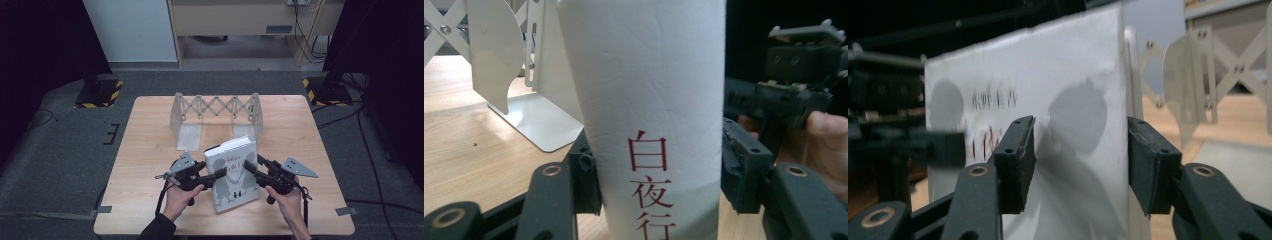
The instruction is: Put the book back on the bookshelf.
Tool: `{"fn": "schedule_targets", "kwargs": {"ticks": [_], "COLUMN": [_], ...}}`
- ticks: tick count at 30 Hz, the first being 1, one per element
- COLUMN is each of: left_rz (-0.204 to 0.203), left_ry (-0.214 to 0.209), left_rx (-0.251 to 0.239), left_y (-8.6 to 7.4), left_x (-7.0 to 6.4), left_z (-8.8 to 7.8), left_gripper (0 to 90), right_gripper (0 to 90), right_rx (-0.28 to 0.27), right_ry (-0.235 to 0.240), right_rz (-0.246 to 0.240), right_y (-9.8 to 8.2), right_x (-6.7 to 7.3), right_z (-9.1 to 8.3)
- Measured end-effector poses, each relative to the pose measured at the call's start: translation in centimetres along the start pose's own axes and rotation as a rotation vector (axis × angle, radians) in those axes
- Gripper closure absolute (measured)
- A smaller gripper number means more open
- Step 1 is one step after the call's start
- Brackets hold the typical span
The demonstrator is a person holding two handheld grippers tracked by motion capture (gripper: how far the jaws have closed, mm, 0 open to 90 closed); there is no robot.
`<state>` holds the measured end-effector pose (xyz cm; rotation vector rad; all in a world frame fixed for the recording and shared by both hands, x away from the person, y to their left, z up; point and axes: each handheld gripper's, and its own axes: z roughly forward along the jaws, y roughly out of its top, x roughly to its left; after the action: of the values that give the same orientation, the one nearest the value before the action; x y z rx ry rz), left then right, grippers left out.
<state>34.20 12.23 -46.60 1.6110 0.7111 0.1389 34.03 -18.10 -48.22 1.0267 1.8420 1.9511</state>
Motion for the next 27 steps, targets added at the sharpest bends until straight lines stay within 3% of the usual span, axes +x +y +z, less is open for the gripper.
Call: {"fn": "schedule_targets", "kwargs": {"ticks": [3,7,11,16,19,27], "left_rz": [-0.006,-0.006,-0.026,-0.021,0.008,0.051], "left_ry": [-0.002,-0.001,0.008,0.017,0.028,0.016], "left_rx": [-0.006,-0.003,0.002,-0.011,-0.021,0.009], "left_y": [-0.1,-0.1,0.1,0.5,0.8,0.8], "left_x": [0.2,0.1,0.0,0.1,-0.2,-0.4], "left_z": [0.0,-0.1,-0.1,-0.6,-0.9,-1.2], "left_gripper": [45.4,46.0,46.9,48.6,49.7,47.6], "right_gripper": [46.1,44.2,45.3,46.2,46.7,48.9], "right_rx": [0.064,0.142,0.158,0.172,0.171,0.170], "right_ry": [0.005,0.032,0.030,0.027,0.020,0.048], "right_rz": [-0.025,-0.006,-0.009,-0.028,-0.064,-0.038], "right_y": [-0.8,-1.9,-1.9,-1.5,-1.3,-1.5], "right_x": [-0.2,-0.7,-0.7,-0.6,-0.2,-0.5], "right_z": [-0.2,-0.6,-0.7,0.0,0.6,0.2]}}
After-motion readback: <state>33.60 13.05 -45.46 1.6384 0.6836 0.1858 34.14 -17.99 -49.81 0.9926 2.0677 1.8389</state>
